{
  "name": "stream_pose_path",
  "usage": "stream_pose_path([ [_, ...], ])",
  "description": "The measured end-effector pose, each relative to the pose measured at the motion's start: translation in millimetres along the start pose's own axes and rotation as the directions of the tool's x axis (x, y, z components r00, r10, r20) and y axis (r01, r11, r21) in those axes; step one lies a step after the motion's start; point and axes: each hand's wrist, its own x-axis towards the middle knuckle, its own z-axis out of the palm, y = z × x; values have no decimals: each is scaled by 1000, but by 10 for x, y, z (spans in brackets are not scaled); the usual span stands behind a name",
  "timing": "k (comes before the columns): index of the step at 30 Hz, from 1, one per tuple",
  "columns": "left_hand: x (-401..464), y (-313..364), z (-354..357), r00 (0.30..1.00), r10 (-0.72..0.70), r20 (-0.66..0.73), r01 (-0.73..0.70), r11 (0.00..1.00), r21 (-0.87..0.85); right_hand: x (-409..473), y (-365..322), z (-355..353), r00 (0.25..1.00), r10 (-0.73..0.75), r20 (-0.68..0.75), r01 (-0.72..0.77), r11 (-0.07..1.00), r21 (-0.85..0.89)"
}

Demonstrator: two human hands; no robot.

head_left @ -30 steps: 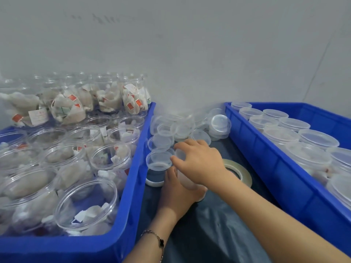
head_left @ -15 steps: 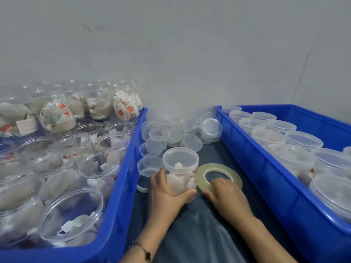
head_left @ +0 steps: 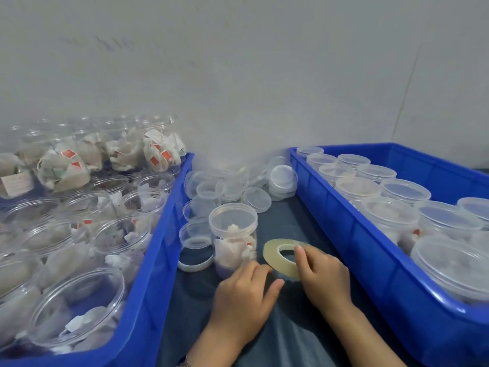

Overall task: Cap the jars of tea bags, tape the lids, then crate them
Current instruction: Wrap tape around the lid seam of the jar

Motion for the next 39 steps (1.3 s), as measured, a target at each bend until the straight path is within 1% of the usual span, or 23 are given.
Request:
stream_pose_path([
  [1, 29, 68, 5, 987, -137, 80, 141, 989, -47, -2, 2, 6, 1000, -10, -7, 10, 1000, -6],
  [2, 46, 108, 36, 962, -244, 124, 255, 963, -87, -1, 10, 13, 1000, -15, -9, 15, 1000, -6],
  [4, 28, 114, 113, 929, -352, 115, 369, 906, -207, 7, 31, 28, 1000, -29, -6, 29, 999, 15],
  [6, 33, 105, 132, 935, -339, 99, 353, 889, -290, 6, 42, 40, 999, -50, -21, 50, 999, 4],
  [10, 8, 67, 148, 947, -306, 93, 320, 892, -320, 9, 37, 65, 996, -87, -12, 86, 995, -52],
  [14, -24, 82, 138, 937, -300, 180, 347, 866, -359, 10, -18, 59, 999, -45, 3, 45, 992, -121],
  [16, -18, 130, 91, 940, -266, 213, 331, 861, -387, 11, -83, 51, 1000, -11, 0, 11, 975, -221],
  [17, -10, 141, 52, 954, -225, 197, 286, 882, -375, 21, -116, 41, 1000, 4, 15, 0, 959, -284],
  [18, -2, 133, 20, 975, -169, 143, 208, 921, -329, 36, -138, 33, 999, 12, 39, 1, 945, -326],
  [19, 16, 121, -17, 990, -117, 73, 132, 960, -248, 50, -145, 15, 997, 7, 71, 16, 944, -329],
  [21, 67, 74, -64, 999, -31, -34, 27, 994, -105, 73, -130, -54, 987, -26, 159, 70, 958, -280],
  [22, 89, 47, -78, 997, -5, -79, 0, 998, -64, 78, -109, -105, 977, -54, 207, 107, 962, -252],
  [24, 116, -9, -118, 986, -6, -166, 2, 1000, -23, 70, -63, -215, 955, -95, 281, 155, 967, -201],
  [26, 128, -58, -150, 969, -38, -246, 38, 999, -4, 25, -14, -312, 947, -143, 287, 198, 965, -173],
  [28, 117, -109, -173, 942, -50, -331, 62, 998, 25, -32, 7, -396, 943, -207, 259, 252, 956, -153],
  [30, 116, -162, -208, 910, -76, -409, 100, 994, 38, -60, 17, -453, 942, -277, 188, 301, 946, -118],
  [31, 123, -184, -225, 894, -86, -440, 115, 993, 38, -58, 34, -470, 934, -341, 109, 354, 926, -132],
  [32, 134, -197, -244, 880, -95, -465, 122, 992, 28, -40, 38, -485, 918, -397, 22, 394, 901, -183],
  [33, 148, -203, -263, 870, -105, -482, 124, 992, 8, -7, 27, -497, 906, -421, -50, 398, 885, -240],
  [35, 168, -213, -282, 862, -134, -489, 132, 991, -40, 85, -46, -516, 907, -390, -161, 338, 899, -277],
  [36, 177, -215, -281, 860, -160, -485, 147, 987, -65, 148, -98, -525, 914, -351, -202, 300, 922, -246],
  [37, 182, -220, -276, 860, -189, -473, 168, 982, -86, 208, -147, -521, 931, -291, -219, 253, 949, -188],
  [39, 177, -254, -257, 860, -252, -443, 223, 968, -118, 308, -202, -461, 970, -171, -174, 155, 983, -103],
])
